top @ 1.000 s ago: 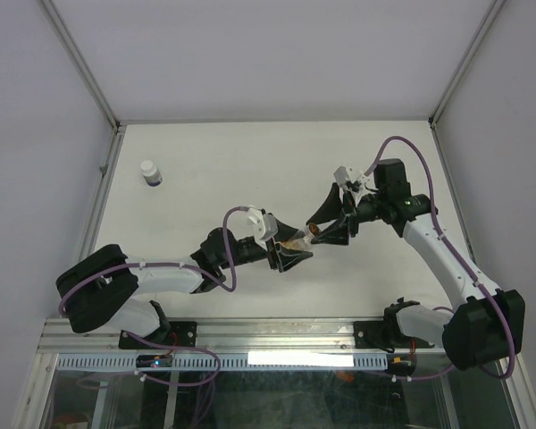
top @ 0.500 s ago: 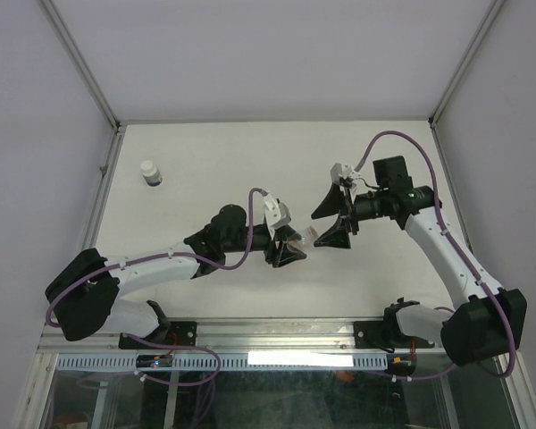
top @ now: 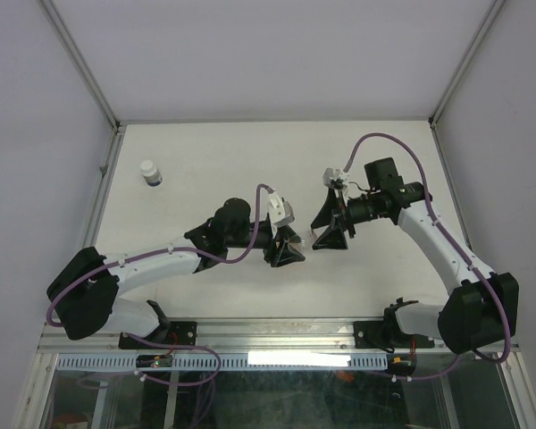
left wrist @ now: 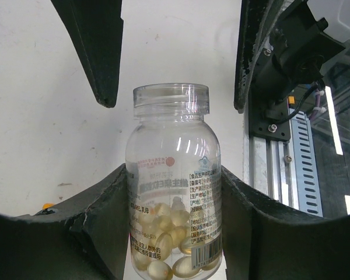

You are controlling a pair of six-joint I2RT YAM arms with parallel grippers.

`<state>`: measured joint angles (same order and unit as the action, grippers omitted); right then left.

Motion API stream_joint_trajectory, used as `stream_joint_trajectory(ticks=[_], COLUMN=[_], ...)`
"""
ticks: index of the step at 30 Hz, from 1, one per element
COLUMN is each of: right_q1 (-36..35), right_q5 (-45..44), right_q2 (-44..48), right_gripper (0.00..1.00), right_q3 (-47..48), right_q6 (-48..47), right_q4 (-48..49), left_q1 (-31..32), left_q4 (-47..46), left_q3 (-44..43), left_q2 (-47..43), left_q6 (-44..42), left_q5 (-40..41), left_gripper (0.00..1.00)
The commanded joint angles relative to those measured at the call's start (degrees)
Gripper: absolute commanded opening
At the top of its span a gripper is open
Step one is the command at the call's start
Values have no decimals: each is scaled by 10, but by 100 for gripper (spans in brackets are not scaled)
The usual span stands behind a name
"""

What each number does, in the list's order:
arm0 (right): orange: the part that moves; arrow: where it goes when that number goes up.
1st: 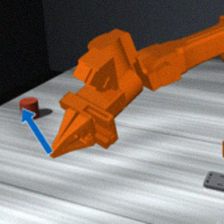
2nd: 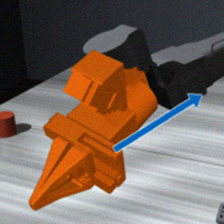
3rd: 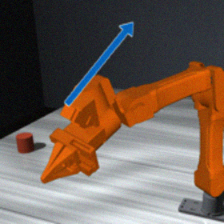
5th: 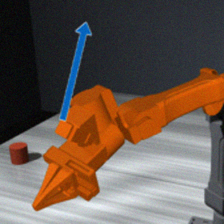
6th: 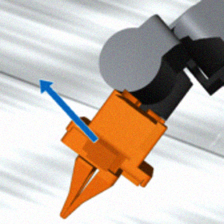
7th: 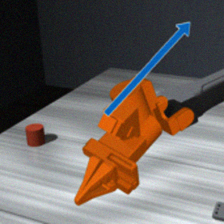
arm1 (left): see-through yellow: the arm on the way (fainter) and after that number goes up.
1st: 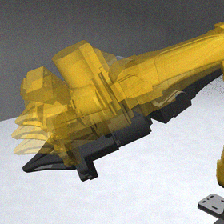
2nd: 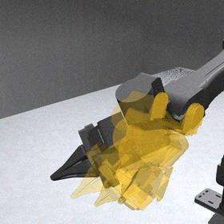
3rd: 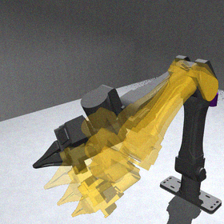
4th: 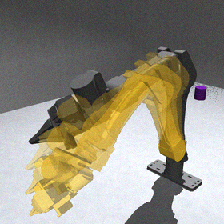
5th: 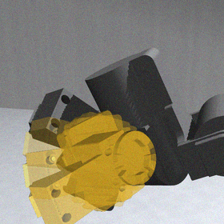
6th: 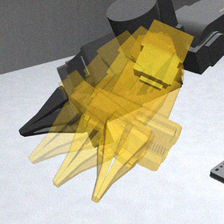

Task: Sort the pills into containers
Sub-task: Unscrew the lid of the pill bottle.

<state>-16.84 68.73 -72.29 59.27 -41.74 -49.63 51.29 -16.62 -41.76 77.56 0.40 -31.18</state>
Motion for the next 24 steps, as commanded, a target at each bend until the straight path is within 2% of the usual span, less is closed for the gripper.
stream_joint_trajectory(ticks=[1, 4, 11, 14, 16, 19, 22, 23, 24], right_q1=[-7, -12, -23, -27, -28, -29, -29, -30, -31], right_q5=[10, 9, 1, 4, 9, 18, 35, 44, 51], right_q2=[3, -1, -8, -9, -10, -12, -13, -12, -11], right_gripper=[73, 66, 64, 56, 46, 23, 4, 0, 0], right_q3=[24, 23, 22, 23, 26, 31, 34, 35, 35], right_q6=[-2, 5, 8, 4, -4, -25, -72, -105, -145], right_q4=[-4, 1, 1, -3, -10, -26, -49, -65, -77], left_q1=[-3, -3, -3, -3, -3, -6, -25, -34, -43], left_q4=[-7, -7, -14, -15, -16, -19, -37, -46, -57], left_q3=[-28, -30, -30, -28, -27, -23, -14, -11, -7], left_q2=[-5, -3, -3, -5, -6, -10, -9, -8, -6], left_q6=[-21, -19, -15, -15, -15, -12, 13, 26, 37], left_q5=[-14, -16, -14, -12, -12, -15, -61, -82, -104], left_gripper=[0, 0, 0, 0, 0, 0, 0, 0, 0])
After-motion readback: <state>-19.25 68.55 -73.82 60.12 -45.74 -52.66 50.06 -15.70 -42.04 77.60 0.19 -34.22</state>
